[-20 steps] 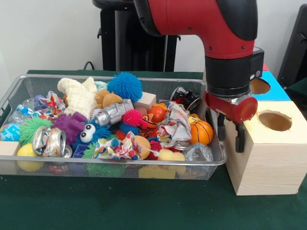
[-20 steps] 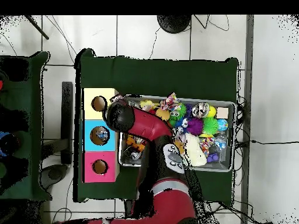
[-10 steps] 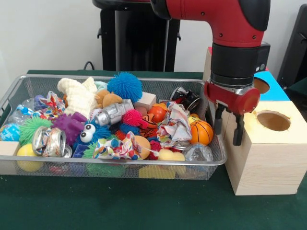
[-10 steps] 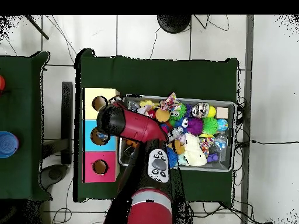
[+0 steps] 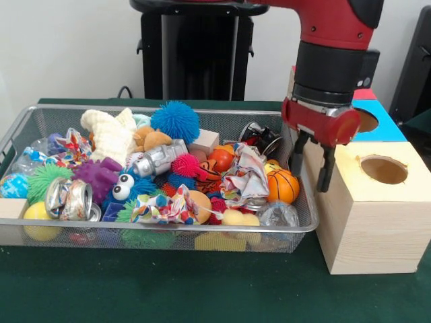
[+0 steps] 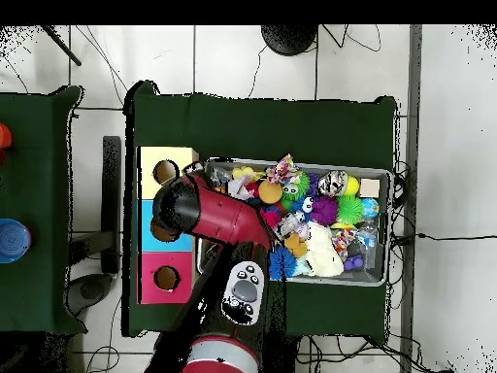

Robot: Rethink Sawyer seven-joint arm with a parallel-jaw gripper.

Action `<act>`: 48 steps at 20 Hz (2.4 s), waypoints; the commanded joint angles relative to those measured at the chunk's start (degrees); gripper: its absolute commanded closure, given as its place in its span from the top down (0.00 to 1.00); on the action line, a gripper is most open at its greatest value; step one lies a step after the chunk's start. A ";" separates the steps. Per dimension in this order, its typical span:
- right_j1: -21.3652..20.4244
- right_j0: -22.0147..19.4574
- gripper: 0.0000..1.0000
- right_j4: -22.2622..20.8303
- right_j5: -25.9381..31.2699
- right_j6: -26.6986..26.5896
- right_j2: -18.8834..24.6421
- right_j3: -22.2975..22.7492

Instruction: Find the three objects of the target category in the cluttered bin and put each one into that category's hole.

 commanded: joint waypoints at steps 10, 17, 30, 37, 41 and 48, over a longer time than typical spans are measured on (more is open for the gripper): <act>0.79 0.76 1.00 14.11 13.04 22.37 -1.81 -0.95; 2.29 -0.91 1.00 13.21 13.45 19.60 -2.80 -2.75; 3.40 -0.87 1.00 19.04 10.69 23.68 -0.18 -0.77; 5.51 -2.10 1.00 25.29 1.62 22.54 6.35 3.04; 7.99 -0.82 1.00 26.26 0.22 22.63 5.81 1.78; 14.30 4.15 1.00 24.68 7.80 26.02 -3.46 -4.87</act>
